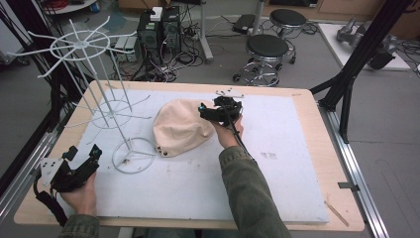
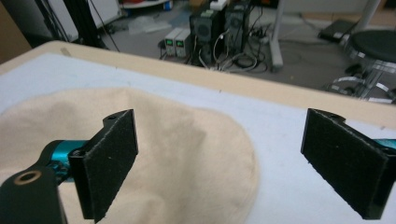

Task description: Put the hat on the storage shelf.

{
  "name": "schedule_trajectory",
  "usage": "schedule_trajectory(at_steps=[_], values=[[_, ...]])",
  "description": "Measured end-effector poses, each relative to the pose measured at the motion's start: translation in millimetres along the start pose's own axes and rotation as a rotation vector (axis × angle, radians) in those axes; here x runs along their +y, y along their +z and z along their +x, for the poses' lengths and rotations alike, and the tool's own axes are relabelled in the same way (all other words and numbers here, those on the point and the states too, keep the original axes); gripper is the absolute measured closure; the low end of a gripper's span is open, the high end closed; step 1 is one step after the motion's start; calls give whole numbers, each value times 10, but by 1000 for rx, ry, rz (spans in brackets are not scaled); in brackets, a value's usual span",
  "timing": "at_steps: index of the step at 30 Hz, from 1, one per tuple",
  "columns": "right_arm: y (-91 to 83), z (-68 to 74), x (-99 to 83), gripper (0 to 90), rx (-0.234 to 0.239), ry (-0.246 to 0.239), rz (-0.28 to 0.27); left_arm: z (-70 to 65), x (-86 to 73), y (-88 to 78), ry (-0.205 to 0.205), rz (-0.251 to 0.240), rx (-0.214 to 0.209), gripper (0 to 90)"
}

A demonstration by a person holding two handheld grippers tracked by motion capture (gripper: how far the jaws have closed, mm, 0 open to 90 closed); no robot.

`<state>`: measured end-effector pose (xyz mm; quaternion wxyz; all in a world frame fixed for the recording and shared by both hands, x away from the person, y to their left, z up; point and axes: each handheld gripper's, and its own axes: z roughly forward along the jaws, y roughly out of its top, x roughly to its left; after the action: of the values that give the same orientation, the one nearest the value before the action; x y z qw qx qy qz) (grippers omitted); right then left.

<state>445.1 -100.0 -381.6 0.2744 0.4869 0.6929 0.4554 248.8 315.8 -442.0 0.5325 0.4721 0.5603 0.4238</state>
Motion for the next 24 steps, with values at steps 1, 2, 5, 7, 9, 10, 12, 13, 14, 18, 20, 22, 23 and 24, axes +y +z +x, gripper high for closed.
schedule_trajectory(at_steps=[1, 2, 5, 7, 9, 10, 12, 13, 14, 18, 20, 22, 23, 24], values=[[26, 11, -21, 100, -7, 6, 16, -5, -2, 1, -1, 2, -3, 242], [42, 16, -33, 100, -9, 6, 26, -9, -4, 3, 1, 1, -4, 242], [85, 26, -60, 100, -9, -2, 47, -34, -6, 7, 12, 0, -13, 243], [114, 23, -78, 100, -13, 5, 57, -42, -6, 7, 11, 1, -16, 243], [142, 17, -97, 100, -15, 27, 78, -41, -7, 8, 11, 0, -15, 243], [177, 6, -116, 100, -24, 40, 100, -39, -7, 9, 9, 0, -15, 243], [210, -12, -137, 100, -19, 48, 113, -34, -4, 6, 8, -2, -13, 242], [210, -12, -137, 100, -19, 48, 113, -32, -4, 6, 7, -1, -12, 242], [229, -20, -149, 100, -20, 45, 120, -31, -5, 7, 7, 1, -12, 243], [331, -36, -226, 100, -13, 59, 172, -44, -12, 21, 10, 4, -17, 243], [370, -43, -254, 100, -6, 69, 197, -53, -11, 17, 17, 2, -14, 246], [394, -45, -268, 100, -6, 68, 213, -54, -11, 17, 18, 1, -14, 246], [394, -45, -268, 100, -6, 68, 213, -51, -11, 18, 20, 2, -14, 246], [405, -45, -274, 100, -6, 66, 215, -48, -12, 20, 18, 2, -14, 246]])
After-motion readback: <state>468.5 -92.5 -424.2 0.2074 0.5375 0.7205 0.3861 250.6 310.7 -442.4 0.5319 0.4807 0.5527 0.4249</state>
